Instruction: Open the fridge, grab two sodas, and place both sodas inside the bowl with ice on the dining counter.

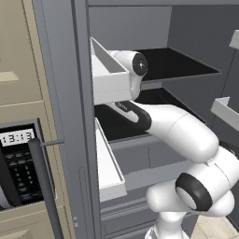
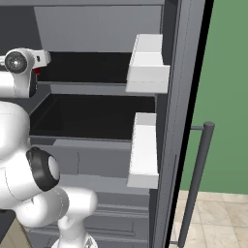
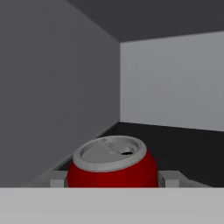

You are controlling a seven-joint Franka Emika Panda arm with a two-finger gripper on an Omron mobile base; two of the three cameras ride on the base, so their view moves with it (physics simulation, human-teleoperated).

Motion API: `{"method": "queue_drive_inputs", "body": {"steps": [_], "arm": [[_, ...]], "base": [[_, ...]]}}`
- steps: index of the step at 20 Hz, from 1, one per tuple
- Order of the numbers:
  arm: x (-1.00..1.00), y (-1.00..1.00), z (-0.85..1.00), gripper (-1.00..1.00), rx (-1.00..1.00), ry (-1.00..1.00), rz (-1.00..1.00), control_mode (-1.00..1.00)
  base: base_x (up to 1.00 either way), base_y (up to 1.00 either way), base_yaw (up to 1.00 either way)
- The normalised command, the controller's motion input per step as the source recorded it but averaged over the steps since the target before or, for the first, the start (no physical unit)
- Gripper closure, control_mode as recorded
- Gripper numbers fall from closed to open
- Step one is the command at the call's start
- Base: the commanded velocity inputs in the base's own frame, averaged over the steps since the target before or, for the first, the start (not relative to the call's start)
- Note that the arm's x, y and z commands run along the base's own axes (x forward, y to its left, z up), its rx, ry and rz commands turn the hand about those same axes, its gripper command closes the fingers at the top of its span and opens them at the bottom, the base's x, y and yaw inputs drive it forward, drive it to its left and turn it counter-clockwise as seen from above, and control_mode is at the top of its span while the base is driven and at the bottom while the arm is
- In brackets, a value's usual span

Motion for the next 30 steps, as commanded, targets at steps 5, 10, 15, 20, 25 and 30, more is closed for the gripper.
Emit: {"method": "queue_drive_inputs", "body": {"steps": [5,10,15,20,25,30], "arm": [[-0.14,-0.1,-0.1,1.0,0.0,0.01,0.0,-1.0],[-0.37,-0.11,0.0,1.0,0.0,0.06,-0.03,-1.0],[-0.35,-0.17,0.22,1.0,-0.04,0.14,-0.03,-1.0],[-0.45,-0.51,0.15,1.0,-0.04,0.1,0.0,-1.0],[-0.57,-0.76,0.0,1.0,0.0,0.04,0.0,-1.0],[-0.75,-0.64,0.0,1.0,0.0,0.01,0.0,-1.0]], "base": [[0.0,0.0,0.0],[0.0,0.0,0.0],[0.0,0.0,0.0],[0.0,0.0,0.0],[0.0,0.0,0.0],[0.0,0.0,0.0]]}}
